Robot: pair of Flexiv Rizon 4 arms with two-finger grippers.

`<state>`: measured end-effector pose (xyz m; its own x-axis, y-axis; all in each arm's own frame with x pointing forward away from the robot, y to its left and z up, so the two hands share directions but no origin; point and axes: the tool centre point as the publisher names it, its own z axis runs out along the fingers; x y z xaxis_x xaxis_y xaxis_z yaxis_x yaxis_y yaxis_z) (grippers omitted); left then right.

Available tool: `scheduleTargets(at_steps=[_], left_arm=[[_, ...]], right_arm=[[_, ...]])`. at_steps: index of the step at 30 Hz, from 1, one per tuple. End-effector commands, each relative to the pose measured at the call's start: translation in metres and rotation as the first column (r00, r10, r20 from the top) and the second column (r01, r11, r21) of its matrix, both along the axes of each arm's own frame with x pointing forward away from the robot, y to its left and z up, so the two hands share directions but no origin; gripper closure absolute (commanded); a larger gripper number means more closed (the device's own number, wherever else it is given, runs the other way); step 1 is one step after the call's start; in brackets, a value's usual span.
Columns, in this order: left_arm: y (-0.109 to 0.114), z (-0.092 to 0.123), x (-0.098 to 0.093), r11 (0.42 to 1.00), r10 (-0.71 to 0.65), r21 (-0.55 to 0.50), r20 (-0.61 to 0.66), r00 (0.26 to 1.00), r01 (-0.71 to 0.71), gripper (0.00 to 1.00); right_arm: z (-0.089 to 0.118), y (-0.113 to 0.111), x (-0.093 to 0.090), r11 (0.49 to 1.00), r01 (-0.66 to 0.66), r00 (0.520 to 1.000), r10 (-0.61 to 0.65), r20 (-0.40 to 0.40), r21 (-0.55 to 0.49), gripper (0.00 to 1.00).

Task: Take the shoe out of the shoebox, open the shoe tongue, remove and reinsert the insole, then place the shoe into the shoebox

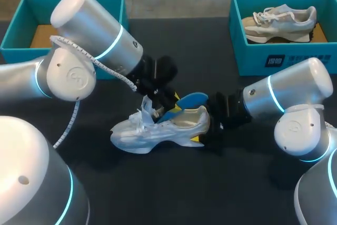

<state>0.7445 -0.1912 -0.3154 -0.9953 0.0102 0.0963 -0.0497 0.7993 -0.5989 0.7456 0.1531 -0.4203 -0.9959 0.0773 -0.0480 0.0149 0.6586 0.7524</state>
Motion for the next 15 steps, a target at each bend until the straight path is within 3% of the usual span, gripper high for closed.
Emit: scheduleTargets(at_steps=[1, 3, 15], left_arm=[[-0.006, -0.004, 0.005, 1.0, -0.007, -0.013, -0.022, 1.0, 0.006, 0.91], [-0.007, -0.003, 0.004, 1.0, -0.009, -0.014, -0.021, 1.0, 0.009, 1.0], [-0.004, 0.023, -0.004, 0.995, -0.052, -0.083, -0.03, 0.998, 0.049, 1.0]], right_arm=[[-0.006, 0.003, 0.0, 1.0, 0.003, 1.0, -0.003, 0.001, -0.005, 1.0], [-0.006, 0.003, 0.0, 1.0, 0.003, 1.0, -0.003, 0.001, -0.005, 1.0], [-0.006, 0.003, 0.0, 1.0, 0.003, 1.0, -0.003, 0.001, -0.005, 1.0]])
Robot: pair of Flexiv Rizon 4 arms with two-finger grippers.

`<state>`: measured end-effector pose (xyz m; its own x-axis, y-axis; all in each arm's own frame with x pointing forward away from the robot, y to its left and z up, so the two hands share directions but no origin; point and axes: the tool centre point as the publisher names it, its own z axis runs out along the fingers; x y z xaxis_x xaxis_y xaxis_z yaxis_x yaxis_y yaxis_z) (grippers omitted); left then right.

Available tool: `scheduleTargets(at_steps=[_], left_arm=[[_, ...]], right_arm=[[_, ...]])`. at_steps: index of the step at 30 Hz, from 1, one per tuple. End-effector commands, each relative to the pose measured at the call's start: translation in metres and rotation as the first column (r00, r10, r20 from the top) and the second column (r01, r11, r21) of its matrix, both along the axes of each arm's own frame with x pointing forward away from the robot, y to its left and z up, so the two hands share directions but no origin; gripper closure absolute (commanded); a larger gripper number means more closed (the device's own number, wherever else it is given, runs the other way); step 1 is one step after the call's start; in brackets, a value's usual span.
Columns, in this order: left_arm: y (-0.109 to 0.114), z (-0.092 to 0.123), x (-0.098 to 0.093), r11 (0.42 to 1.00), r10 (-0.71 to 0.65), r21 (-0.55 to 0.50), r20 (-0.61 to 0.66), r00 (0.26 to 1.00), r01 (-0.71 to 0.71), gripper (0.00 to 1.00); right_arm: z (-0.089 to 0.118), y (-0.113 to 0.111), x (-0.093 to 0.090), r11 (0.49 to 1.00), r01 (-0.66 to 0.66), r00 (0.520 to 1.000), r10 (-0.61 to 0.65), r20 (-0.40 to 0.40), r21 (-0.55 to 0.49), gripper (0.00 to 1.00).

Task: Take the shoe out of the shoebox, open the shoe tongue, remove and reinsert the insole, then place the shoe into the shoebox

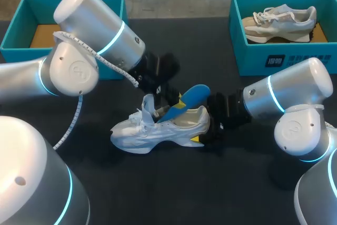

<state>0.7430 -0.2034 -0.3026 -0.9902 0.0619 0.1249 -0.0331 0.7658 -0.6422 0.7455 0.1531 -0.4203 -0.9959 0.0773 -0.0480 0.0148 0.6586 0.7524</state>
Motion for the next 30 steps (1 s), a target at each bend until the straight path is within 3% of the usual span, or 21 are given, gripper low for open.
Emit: scheduleTargets(at_steps=[1, 16, 30], left_arm=[[0.008, 0.014, -0.003, 0.999, -0.006, -0.036, -0.003, 1.0, 0.006, 1.0], [-0.005, 0.07, -0.003, 0.993, -0.018, -0.119, 0.01, 1.0, 0.019, 1.0], [-0.02, 0.155, -0.002, 0.972, -0.017, -0.233, -0.002, 1.0, 0.017, 1.0]], right_arm=[[-0.006, 0.003, 0.0, 1.0, 0.003, 1.0, -0.003, 0.001, -0.005, 1.0], [-0.006, 0.003, 0.0, 1.0, 0.003, 1.0, -0.003, 0.001, -0.005, 1.0], [-0.006, 0.003, 0.0, 1.0, 0.003, 1.0, -0.003, 0.001, -0.005, 1.0]])
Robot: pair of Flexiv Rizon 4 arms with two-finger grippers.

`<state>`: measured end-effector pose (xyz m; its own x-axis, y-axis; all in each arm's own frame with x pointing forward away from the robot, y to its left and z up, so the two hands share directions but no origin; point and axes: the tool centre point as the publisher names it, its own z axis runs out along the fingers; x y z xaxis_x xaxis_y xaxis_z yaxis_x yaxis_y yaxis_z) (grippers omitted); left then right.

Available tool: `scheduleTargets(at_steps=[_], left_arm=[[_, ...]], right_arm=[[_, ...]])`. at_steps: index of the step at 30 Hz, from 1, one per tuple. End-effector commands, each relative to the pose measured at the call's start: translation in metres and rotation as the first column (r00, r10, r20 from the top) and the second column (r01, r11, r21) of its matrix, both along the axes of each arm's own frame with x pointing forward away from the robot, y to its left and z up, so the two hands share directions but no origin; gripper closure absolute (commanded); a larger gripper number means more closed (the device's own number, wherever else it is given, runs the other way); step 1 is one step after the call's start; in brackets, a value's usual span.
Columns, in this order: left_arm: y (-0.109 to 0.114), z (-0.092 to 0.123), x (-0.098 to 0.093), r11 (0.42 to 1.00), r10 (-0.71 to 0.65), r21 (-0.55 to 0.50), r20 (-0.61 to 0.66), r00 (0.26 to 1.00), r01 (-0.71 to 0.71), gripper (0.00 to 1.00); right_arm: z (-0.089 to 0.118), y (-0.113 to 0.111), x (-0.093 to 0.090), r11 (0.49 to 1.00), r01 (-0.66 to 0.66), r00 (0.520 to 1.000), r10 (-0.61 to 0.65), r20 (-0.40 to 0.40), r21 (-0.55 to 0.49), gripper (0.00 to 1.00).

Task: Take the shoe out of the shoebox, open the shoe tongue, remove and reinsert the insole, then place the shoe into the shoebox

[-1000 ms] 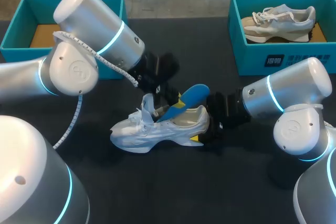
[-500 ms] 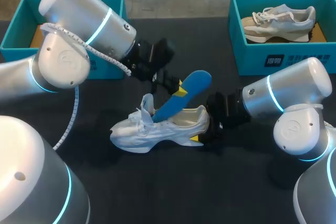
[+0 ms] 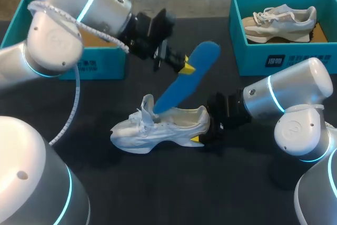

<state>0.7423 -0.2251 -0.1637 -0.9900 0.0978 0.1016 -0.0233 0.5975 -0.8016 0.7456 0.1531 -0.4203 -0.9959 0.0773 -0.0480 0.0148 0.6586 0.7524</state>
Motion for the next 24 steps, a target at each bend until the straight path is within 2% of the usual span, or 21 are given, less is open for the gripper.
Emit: scheduleTargets(at_steps=[1, 6, 15, 24], left_arm=[[0.001, 0.019, -0.001, 1.0, -0.01, -0.007, -0.009, 1.0, 0.01, 1.0], [-0.002, 0.038, -0.002, 0.999, -0.031, -0.04, -0.044, 0.999, 0.029, 1.0], [-0.006, 0.07, -0.001, 0.984, -0.118, -0.153, -0.195, 0.974, 0.089, 1.0], [-0.006, 0.083, 0.006, 0.959, -0.219, -0.245, -0.334, 0.917, 0.14, 1.0]], right_arm=[[-0.006, 0.003, 0.0, 1.0, 0.003, 1.0, -0.003, 0.001, -0.005, 1.0], [-0.006, 0.003, 0.0, 1.0, 0.003, 1.0, -0.003, 0.001, -0.005, 1.0], [-0.006, 0.003, 0.0, 1.0, 0.003, 1.0, -0.003, 0.001, -0.005, 1.0], [-0.006, 0.003, 0.0, 1.0, 0.003, 1.0, -0.003, 0.001, -0.005, 1.0]])
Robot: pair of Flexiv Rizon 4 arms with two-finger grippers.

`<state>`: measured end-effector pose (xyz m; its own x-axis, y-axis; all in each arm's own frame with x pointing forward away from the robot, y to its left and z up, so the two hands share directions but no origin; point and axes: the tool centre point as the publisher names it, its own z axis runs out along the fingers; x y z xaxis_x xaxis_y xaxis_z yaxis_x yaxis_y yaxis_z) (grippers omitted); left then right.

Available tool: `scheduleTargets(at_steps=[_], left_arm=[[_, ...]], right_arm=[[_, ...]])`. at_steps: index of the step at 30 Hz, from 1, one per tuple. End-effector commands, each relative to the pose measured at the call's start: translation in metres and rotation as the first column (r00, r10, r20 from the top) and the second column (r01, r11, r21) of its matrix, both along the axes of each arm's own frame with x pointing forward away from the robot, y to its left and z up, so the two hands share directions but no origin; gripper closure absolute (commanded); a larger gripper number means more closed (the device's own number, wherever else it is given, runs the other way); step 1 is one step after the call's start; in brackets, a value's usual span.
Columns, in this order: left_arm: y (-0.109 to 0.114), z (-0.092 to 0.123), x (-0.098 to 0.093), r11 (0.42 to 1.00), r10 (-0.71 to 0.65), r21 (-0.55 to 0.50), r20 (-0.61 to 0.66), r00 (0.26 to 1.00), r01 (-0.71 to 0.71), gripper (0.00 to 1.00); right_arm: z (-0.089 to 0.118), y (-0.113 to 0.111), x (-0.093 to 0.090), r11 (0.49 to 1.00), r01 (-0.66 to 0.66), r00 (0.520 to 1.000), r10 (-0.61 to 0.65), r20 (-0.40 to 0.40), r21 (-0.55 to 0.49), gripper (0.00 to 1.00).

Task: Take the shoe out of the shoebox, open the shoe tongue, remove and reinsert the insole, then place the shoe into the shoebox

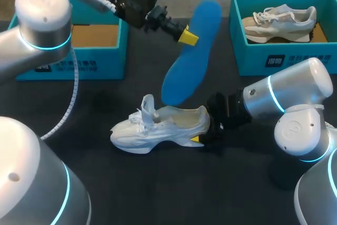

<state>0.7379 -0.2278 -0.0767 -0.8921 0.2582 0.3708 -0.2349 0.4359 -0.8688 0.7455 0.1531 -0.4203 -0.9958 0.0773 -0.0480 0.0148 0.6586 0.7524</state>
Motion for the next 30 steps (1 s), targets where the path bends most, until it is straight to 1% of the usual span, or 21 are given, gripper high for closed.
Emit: scheduleTargets(at_steps=[1, 21, 25, 26, 28, 29, 30], left_arm=[[-0.004, -0.004, 0.01, 0.997, -0.072, -0.021, -0.039, 0.997, 0.071, 1.0], [-0.004, -0.004, 0.01, 0.997, -0.072, -0.021, -0.039, 0.997, 0.071, 1.0], [0.003, 0.007, 0.002, 0.999, -0.022, -0.052, -0.118, 0.993, 0.016, 1.0], [0.003, 0.008, 0.0, 0.999, -0.007, -0.041, -0.125, 0.992, 0.002, 1.0], [0.003, 0.013, -0.005, 0.998, 0.008, -0.054, -0.17, 0.985, -0.018, 1.0], [0.002, 0.015, -0.006, 0.999, 0.024, -0.036, -0.163, 0.986, -0.03, 1.0], [0.002, 0.017, -0.008, 0.999, 0.033, -0.034, -0.184, 0.982, -0.04, 1.0]], right_arm=[[-0.006, 0.003, 0.0, 1.0, 0.003, 1.0, -0.003, 0.001, -0.005, 1.0], [-0.006, 0.003, 0.0, 1.0, 0.003, 1.0, -0.003, 0.001, -0.005, 1.0], [-0.006, 0.003, 0.0, 1.0, 0.003, 1.0, -0.003, 0.001, -0.005, 1.0], [-0.006, 0.003, 0.0, 1.0, 0.003, 1.0, -0.003, 0.001, -0.005, 1.0], [-0.006, 0.003, 0.0, 1.0, 0.003, 1.0, -0.003, 0.001, -0.005, 1.0], [-0.006, 0.003, 0.0, 1.0, 0.003, 1.0, -0.003, 0.001, -0.005, 1.0], [-0.006, 0.003, 0.0, 1.0, 0.003, 1.0, -0.003, 0.001, -0.005, 1.0]])
